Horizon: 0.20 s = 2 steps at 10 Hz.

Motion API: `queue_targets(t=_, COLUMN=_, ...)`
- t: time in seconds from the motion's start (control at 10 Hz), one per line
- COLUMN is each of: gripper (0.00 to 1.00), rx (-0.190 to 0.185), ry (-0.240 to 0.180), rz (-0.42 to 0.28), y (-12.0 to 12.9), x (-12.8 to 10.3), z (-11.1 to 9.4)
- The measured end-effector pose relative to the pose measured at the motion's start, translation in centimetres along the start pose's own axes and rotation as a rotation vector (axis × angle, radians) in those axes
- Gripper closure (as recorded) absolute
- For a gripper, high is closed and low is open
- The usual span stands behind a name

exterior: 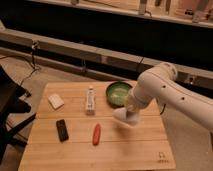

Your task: Pick up the ceramic cup

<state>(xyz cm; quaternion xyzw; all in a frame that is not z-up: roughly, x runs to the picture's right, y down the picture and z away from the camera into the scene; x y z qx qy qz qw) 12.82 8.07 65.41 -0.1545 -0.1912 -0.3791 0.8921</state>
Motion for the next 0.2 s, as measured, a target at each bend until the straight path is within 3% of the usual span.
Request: queue_targets(t=0.2, gripper=0.93, rx=0.034, ry=0.008, rz=-0.024, y=-0.3, x=-0.6, z=-2.0)
